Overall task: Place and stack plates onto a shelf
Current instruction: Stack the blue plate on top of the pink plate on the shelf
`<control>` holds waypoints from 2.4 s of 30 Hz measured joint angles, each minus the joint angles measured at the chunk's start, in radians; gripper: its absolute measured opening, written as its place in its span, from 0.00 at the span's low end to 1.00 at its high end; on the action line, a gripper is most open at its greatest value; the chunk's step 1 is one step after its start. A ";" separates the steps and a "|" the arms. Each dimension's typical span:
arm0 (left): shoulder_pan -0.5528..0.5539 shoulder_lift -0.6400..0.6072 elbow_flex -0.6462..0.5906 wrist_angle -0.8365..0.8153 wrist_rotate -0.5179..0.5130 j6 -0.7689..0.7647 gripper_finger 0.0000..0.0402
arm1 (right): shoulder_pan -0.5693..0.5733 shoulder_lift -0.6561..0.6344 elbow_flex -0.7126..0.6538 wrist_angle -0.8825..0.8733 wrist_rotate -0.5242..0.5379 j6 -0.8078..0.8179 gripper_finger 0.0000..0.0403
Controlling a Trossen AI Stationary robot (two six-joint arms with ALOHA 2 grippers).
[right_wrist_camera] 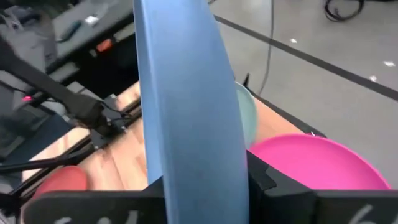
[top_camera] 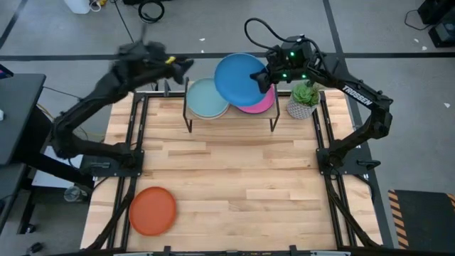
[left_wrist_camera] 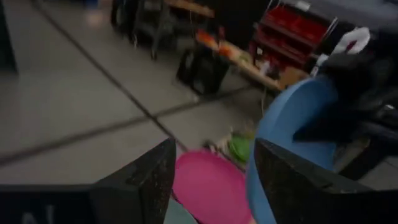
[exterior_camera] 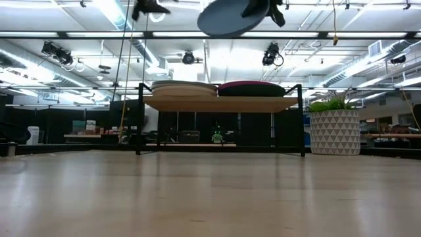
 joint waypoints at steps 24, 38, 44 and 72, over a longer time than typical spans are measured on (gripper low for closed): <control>-0.053 -0.141 0.001 -0.074 -0.019 0.236 0.58 | -0.335 0.161 -0.010 -0.191 -0.346 -0.087 0.16; -0.061 -0.126 0.001 -0.099 0.008 0.199 0.58 | -0.381 0.164 -0.263 -0.039 -0.497 -0.025 0.18; -0.088 -0.116 0.000 -0.134 0.018 0.183 0.58 | -0.387 0.163 -0.279 -0.040 -0.463 -0.048 0.26; -0.104 -0.112 0.000 -0.157 0.017 0.162 0.58 | -0.425 0.163 -0.056 -0.461 -0.248 -0.262 0.37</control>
